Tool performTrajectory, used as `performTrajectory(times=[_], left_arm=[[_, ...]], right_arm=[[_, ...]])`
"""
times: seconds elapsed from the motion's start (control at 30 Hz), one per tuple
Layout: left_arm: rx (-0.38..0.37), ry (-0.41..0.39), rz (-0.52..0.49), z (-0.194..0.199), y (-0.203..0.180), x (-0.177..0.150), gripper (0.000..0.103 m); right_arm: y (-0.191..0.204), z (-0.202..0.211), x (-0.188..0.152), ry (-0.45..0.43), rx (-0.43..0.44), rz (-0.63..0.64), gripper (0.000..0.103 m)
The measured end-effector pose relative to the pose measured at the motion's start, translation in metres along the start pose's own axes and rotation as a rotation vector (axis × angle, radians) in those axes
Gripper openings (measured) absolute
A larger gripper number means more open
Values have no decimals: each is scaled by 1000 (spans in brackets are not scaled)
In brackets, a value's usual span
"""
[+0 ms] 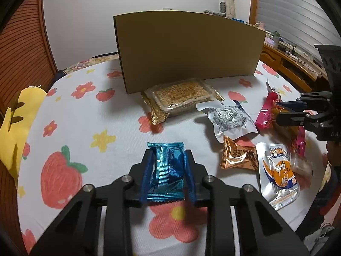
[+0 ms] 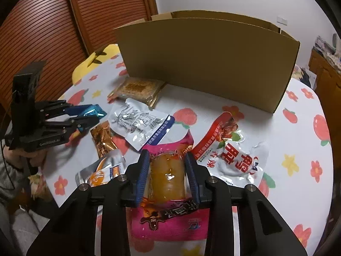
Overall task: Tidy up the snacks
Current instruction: 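Grasp the pink-wrapped snack with the right tool while the left tool grasps the blue candy, then carry both snacks over the box and open both tools to release them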
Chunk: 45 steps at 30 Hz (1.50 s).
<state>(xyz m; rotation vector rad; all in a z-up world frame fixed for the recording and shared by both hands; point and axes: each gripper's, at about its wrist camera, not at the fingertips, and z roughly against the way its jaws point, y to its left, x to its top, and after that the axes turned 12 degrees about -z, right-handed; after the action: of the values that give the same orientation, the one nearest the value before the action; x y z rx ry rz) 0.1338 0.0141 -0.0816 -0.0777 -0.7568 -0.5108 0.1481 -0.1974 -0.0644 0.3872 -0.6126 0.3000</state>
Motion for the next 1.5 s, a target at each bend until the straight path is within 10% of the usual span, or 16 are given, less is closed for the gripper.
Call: performTrajectory(times=[0.5, 1.5], left_arm=[[-15, -31, 33, 5, 4, -2, 20], [9, -88, 66, 15, 8, -4, 20]], right_arm=[[13, -19, 2, 86, -72, 95, 46], [3, 60, 2, -294, -77, -93, 39]])
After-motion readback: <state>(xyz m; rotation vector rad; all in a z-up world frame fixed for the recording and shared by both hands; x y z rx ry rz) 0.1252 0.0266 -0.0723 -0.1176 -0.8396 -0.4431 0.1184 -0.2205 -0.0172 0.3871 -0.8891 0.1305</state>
